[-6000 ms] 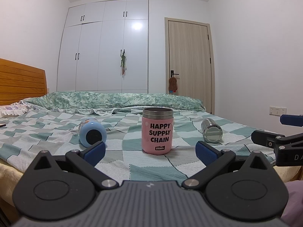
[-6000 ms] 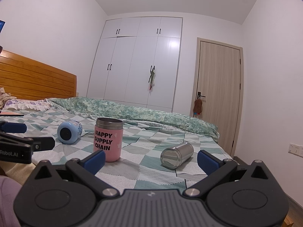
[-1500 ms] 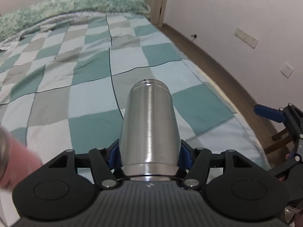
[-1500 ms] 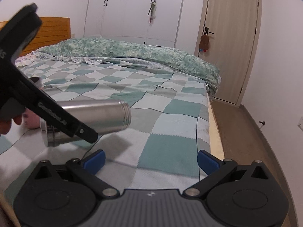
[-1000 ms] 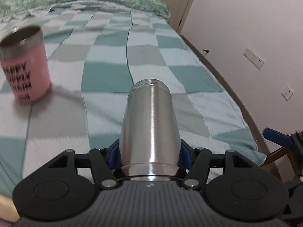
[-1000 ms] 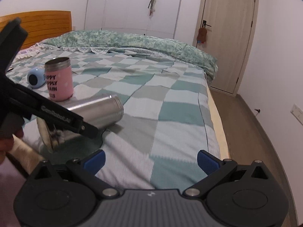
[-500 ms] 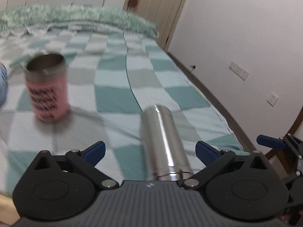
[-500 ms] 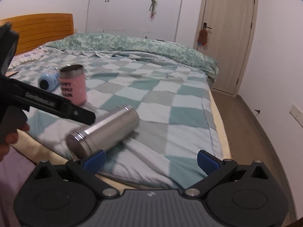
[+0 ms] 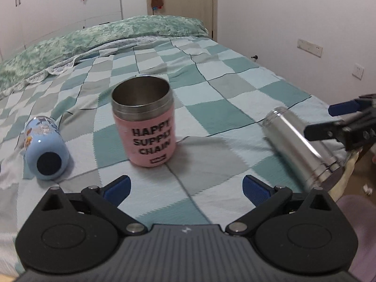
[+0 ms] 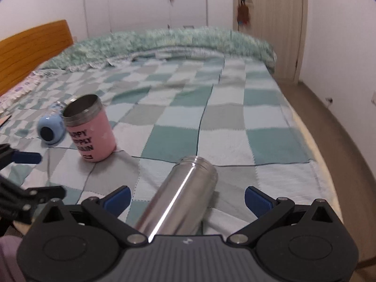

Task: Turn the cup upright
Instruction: 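Lift the silver tumbler with the left tool and swing it toward the right tool, then close the right tool on the silver tumbler while the left tool releases it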

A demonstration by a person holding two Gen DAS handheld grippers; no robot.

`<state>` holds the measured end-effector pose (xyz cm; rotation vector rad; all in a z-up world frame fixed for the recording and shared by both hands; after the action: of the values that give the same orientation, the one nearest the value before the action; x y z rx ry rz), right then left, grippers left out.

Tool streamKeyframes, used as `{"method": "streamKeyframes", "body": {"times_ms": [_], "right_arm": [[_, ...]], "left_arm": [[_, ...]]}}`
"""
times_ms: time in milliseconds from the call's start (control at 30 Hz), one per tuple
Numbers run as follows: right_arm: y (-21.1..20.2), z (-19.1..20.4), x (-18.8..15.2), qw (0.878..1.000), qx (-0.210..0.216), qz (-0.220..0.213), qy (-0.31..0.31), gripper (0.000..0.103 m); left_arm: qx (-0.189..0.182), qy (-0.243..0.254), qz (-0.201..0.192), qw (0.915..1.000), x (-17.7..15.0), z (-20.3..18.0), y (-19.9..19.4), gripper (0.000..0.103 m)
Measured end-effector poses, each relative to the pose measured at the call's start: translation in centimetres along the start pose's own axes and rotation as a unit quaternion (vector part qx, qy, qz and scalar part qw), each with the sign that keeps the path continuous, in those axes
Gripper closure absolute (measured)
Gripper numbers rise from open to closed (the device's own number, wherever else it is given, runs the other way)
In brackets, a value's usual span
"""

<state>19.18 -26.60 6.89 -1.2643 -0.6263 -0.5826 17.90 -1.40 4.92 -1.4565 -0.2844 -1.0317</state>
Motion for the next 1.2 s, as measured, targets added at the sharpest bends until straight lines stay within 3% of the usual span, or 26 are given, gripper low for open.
{"method": "streamKeyframes", "body": {"times_ms": [333, 600, 733, 800, 833, 867, 1033, 1200], "right_arm": [[6.8, -0.2, 1.3, 0.993, -0.040, 0.091, 0.059, 0.000], [9.9, -0.2, 2.5, 0.987, -0.023, 0.148, 0.065, 0.000], [10.8, -0.4, 2.4, 0.982, -0.020, 0.170, 0.078, 0.019], [10.7, -0.2, 2.1, 0.983, -0.026, 0.168, 0.075, 0.023], [10.5, -0.2, 2.1, 0.983, -0.023, 0.164, 0.079, 0.032], [10.3, -0.2, 2.1, 0.983, -0.016, 0.161, 0.084, 0.034], [9.0, -0.1, 2.1, 0.985, 0.015, 0.144, 0.091, 0.037], [5.3, 0.6, 2.5, 0.993, 0.056, 0.062, 0.081, 0.039]], "left_arm": [[-0.028, -0.015, -0.011, 0.9994, -0.6, 3.0, 3.0, 0.000], [-0.041, -0.029, -0.010, 0.9987, -1.0, 3.9, 4.4, 0.000], [-0.043, -0.033, -0.010, 0.9985, -1.2, 3.9, 4.4, 0.000], [-0.043, -0.033, -0.010, 0.9985, -1.2, 3.9, 4.2, 0.000], [-0.043, -0.032, -0.011, 0.9985, -1.2, 3.8, 4.2, 0.000], [-0.042, -0.033, -0.011, 0.9985, -1.2, 3.8, 4.1, 0.000], [-0.043, -0.039, -0.016, 0.9982, -1.3, 3.6, 3.7, 0.000], [-0.038, -0.047, -0.027, 0.9978, -1.2, 3.5, 2.8, 0.000]]}}
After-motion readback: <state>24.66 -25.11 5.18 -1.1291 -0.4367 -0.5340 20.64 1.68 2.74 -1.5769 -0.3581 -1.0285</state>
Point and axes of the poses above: each gripper's, at about its wrist camera, not at the fingertips, and y roughly the way its jaws point, z to its left, x to its top, the point moved 1 cm from there along y, roughly the way its jaws point, and after that the axes turned 9 degrees about y, right-handed, at the moved point
